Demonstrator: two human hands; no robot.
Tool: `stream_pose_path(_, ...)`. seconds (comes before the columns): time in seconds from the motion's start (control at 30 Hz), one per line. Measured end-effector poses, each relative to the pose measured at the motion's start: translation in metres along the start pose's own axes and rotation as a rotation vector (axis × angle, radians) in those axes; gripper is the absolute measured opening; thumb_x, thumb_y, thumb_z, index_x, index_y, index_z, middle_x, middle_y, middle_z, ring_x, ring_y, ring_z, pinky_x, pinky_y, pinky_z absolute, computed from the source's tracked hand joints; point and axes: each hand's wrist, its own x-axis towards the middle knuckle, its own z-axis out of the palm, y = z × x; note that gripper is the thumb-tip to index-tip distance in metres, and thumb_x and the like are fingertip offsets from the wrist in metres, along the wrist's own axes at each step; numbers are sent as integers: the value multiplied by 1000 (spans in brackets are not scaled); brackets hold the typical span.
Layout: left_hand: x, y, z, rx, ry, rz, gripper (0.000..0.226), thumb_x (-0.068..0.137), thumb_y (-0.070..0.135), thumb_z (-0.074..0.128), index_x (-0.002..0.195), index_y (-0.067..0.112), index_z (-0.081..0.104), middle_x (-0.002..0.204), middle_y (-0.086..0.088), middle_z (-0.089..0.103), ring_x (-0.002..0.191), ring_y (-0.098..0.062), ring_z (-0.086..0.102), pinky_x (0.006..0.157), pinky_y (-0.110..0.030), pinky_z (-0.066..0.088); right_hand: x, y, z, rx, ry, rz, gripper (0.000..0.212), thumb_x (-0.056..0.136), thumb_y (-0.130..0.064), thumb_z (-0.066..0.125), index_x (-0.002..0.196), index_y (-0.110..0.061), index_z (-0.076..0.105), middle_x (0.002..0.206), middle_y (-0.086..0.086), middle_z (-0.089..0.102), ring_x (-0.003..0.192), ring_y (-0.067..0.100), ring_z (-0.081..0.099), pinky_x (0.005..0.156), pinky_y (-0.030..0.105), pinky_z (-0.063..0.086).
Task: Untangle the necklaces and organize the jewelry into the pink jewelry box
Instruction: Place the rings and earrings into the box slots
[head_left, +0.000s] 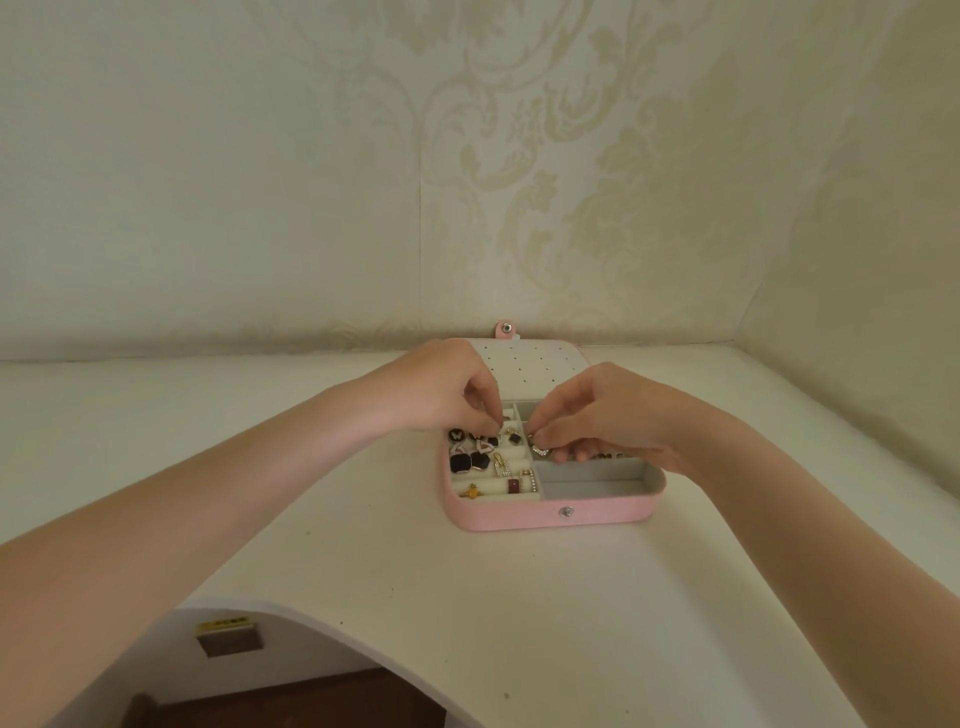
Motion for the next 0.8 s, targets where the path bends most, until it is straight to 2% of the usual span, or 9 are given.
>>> stream_pose_path(0.27, 2, 1, -2, -86, -44, -88, 3, 77, 16, 73, 78, 19, 74, 41, 25, 51, 45, 9, 47, 45, -7, 32, 1, 3, -2, 4, -14, -9, 12, 80, 4, 67, 79, -7, 70, 60, 6, 63, 58, 15, 54, 52, 15, 46)
stream_pose_path(0.37, 1, -1, -2, -199, -9, -166, 3, 76, 16, 74, 76, 18, 72, 46, 20, 54, 47, 7, 47, 45, -5, 31, 2, 3, -1, 5, -18, -12, 10, 79, 5, 67, 80, -5, 70, 60, 6, 63, 58, 15, 54, 51, 15, 45)
stream_pose_path(0.47, 0, 0, -2, -215, -7, -199, 4, 77, 16, 73, 75, 18, 71, 55, 17, 55, 53, 3, 47, 45, -5, 31, 3, 4, -1, -2, -19, -13, 10, 79, 4, 67, 81, -5, 70, 61, 7, 63, 59, 16, 54, 51, 15, 45)
stream_pose_path(0.73, 1, 6, 10, -254, -13, -275, 4, 79, 17, 70, 75, 16, 70, 68, 3, 58, 67, -9, 51, 60, -21, 38, 5, 4, -1, -12, -16, -17, 10, 79, 4, 67, 80, -5, 70, 57, 4, 61, 52, 12, 50, 49, 14, 43)
stream_pose_path(0.8, 2, 4, 12, -199, -5, -279, 7, 79, 17, 69, 73, 18, 68, 70, 3, 60, 73, -14, 53, 70, -26, 42, 5, 5, 0, -15, -14, -19, 10, 79, 4, 67, 79, -5, 70, 56, 4, 61, 51, 12, 50, 48, 14, 42)
